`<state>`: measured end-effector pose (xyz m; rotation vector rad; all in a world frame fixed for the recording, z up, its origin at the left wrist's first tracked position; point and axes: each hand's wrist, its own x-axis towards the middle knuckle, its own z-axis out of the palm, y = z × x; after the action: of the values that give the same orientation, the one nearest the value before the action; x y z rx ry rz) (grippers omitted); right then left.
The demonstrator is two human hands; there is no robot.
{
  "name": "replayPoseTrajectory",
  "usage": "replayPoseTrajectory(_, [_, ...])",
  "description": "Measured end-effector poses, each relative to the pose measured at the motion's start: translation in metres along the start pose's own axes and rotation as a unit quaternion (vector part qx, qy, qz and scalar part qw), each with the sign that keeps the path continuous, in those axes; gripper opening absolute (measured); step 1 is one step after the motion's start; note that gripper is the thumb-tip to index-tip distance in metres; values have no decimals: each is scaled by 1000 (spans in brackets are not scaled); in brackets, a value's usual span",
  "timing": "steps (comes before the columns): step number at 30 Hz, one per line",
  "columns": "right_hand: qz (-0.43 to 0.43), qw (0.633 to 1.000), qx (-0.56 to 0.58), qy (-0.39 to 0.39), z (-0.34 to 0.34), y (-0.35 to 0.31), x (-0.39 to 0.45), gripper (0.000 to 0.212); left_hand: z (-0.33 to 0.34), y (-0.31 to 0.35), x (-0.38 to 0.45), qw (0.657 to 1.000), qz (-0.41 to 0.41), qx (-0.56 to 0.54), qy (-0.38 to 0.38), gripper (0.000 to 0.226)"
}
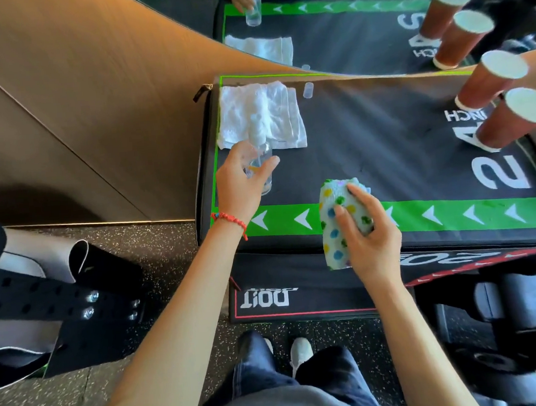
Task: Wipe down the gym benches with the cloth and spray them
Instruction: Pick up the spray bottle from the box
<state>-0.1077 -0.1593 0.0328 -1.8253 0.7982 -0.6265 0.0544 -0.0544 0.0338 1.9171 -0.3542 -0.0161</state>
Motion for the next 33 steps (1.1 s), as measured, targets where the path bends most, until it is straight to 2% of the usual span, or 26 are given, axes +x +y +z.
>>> replayPoseTrajectory(4, [-2, 1000, -2, 14, -1, -2, -5, 30, -6, 4, -1, 997, 7, -75, -17, 45])
replayPoseTrajectory(10, [14, 997, 20, 71, -10, -3, -20, 31, -10, 27, -16, 974, -28, -205, -89, 19])
replayPoseTrajectory(15, [31, 989, 24, 142, -26, 6, -48, 33, 6, 36, -47, 950, -25, -250, -184, 48])
replayPoseTrajectory(22, [68, 972, 19, 225, -55, 24, -96, 33, 32, 38, -101, 919, -57, -221, -321, 30])
replayPoseTrajectory(27, [103, 950, 16, 294, -86, 35, -140, 33, 48, 42, -143, 890, -45, -205, -405, 39])
replayPoseTrajectory(33, [136, 922, 16, 362, -128, 50, -213, 32, 67, 59, -210, 832, -21, -223, -508, 48])
